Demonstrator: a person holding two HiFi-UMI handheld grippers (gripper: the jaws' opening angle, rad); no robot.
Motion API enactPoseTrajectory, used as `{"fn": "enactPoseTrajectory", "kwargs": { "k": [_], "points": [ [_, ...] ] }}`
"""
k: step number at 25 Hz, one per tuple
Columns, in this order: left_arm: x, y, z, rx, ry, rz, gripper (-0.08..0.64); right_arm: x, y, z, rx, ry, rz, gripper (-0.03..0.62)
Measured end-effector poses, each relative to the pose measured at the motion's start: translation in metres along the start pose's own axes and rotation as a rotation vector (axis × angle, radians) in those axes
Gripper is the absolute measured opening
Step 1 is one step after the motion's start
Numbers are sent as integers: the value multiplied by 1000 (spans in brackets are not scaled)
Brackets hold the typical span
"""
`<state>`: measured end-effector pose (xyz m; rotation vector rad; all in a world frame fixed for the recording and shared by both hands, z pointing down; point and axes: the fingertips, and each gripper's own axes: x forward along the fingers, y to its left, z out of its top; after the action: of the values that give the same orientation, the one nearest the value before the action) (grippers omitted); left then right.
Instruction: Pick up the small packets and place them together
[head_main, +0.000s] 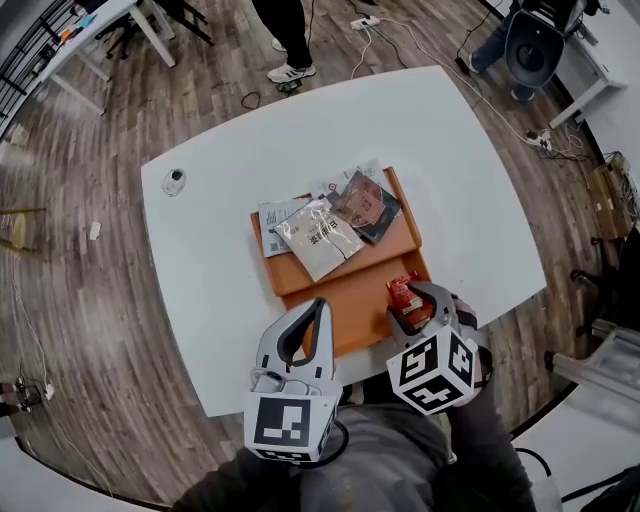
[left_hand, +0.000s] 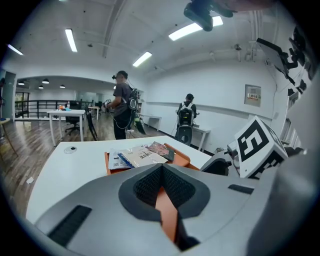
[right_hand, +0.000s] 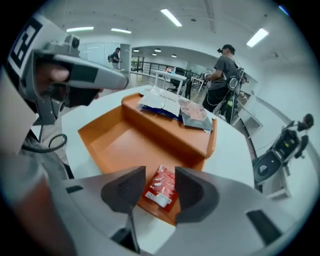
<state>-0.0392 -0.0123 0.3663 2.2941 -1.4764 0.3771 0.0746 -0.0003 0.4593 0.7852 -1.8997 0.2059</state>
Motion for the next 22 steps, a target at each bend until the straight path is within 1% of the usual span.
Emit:
{"fn": "enactPoseTrajectory", "kwargs": {
  "k": [3, 7, 13, 17, 18, 20, 22],
  "points": [
    [-3, -1, 2, 3, -12, -5, -3, 4, -3, -9, -22, 65, -15, 187],
    [-8, 1, 5, -7, -22, -9, -3, 13, -2, -10, -45, 125, 10, 189],
    [-7, 10, 7, -25, -25, -6, -3, 31, -2, -12, -44, 191, 55, 187],
    [1, 15, 5, -45, -16, -5, -3, 38, -1, -17, -102, 265, 81, 187],
    [4, 17, 5, -53, -13, -4, -3, 39, -1, -18, -125, 287, 78, 178],
    [7, 22, 6, -62, -8, -1, -3, 40, -2, -21, -168, 324, 64, 133],
    [11, 26, 8, -68, -6, -1, -3, 40, -2, -21, -188, 341, 65, 130]
  ]
}}
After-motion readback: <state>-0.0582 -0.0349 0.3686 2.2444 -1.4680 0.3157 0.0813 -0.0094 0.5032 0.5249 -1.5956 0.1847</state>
